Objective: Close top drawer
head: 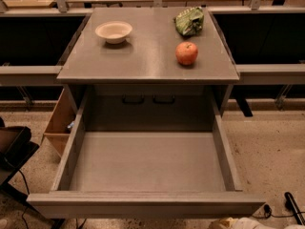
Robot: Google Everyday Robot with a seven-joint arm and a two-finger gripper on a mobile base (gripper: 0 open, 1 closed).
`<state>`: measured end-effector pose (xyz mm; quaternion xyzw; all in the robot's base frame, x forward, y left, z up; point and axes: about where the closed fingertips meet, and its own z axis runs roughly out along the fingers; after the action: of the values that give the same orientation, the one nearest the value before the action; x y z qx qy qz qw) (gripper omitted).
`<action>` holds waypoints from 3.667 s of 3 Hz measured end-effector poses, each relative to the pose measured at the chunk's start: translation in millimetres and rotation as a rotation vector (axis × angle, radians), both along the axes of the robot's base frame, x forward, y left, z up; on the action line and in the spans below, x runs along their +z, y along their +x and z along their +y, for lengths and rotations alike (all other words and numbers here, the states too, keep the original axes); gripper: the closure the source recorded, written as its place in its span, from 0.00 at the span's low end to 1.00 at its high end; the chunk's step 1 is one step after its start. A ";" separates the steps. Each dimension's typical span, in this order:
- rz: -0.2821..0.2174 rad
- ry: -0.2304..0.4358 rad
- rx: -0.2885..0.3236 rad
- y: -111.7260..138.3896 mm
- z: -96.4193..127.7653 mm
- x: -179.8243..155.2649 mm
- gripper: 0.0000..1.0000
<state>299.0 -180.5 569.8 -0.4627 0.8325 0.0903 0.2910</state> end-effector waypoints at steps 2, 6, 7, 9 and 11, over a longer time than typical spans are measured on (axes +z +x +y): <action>-0.056 0.057 0.047 44.1 21.3 -18.6 1.00; -0.184 0.093 0.154 143.0 35.8 -12.0 1.00; -0.220 0.088 0.185 186.8 40.3 0.7 1.00; -0.252 0.084 0.217 234.2 45.4 13.6 1.00; -0.286 0.079 0.246 283.1 50.5 28.8 1.00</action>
Offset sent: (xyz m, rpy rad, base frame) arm 0.1328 0.0444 -0.0277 0.1303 -0.1944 0.1574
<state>582.0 -130.0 598.6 -0.5576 0.7156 0.0911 0.4107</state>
